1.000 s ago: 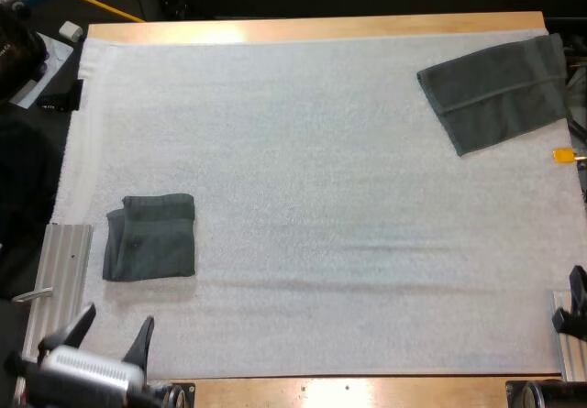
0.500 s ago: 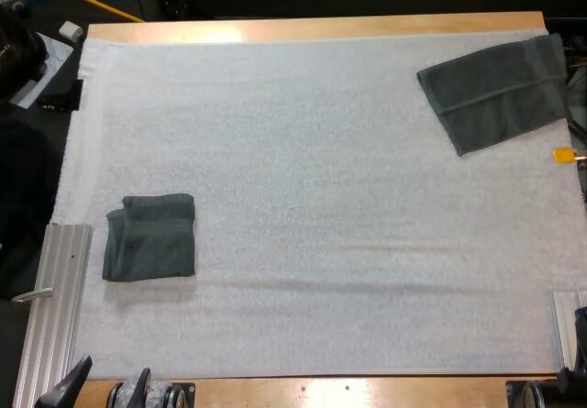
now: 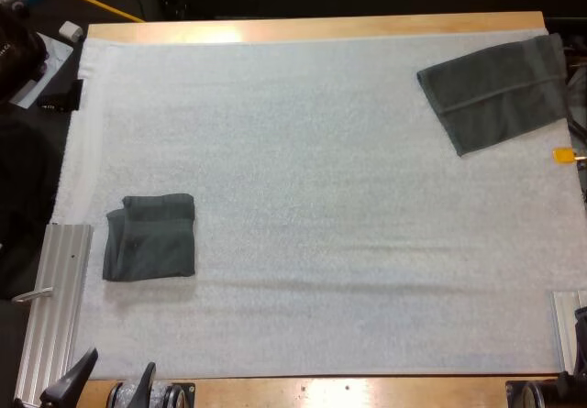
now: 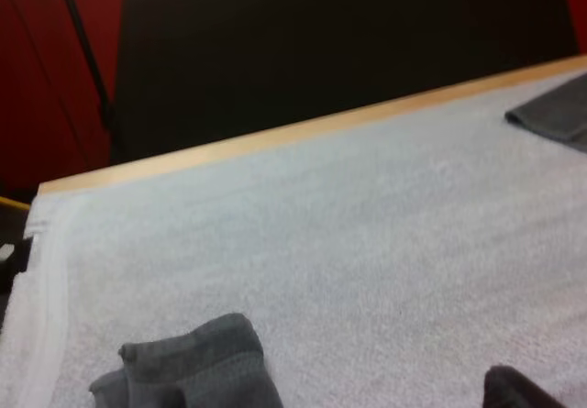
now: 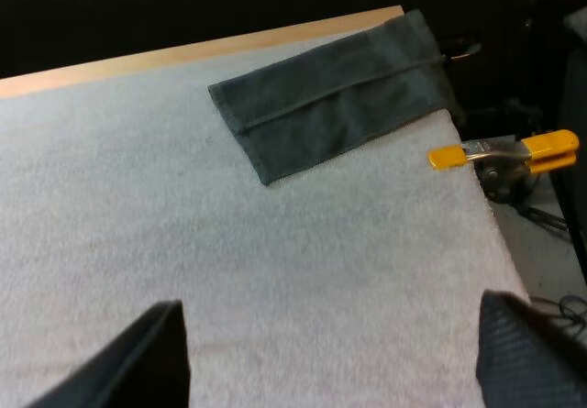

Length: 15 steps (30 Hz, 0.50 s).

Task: Pick towel from pile, fold and stack

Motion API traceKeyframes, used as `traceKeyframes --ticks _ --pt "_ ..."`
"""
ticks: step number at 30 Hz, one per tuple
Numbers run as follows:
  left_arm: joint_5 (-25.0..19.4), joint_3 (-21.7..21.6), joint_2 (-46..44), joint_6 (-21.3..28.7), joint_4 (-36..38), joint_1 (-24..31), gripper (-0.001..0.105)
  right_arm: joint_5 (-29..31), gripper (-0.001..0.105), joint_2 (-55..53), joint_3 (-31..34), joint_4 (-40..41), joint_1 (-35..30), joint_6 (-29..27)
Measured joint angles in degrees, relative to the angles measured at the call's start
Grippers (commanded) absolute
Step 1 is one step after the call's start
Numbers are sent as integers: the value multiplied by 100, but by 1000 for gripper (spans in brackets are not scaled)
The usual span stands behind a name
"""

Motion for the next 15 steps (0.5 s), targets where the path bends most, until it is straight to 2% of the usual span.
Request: traceKeyframes --ticks 5,8,15 --pt "0 9 0 0 159 0 62 0 63 0 5 -7 0 -3" --pt "0 148 0 0 125 0 61 0 63 0 109 -301 0 -3" --pt "0 802 0 42 -579 0 62 0 63 0 790 -1171 0 -3"
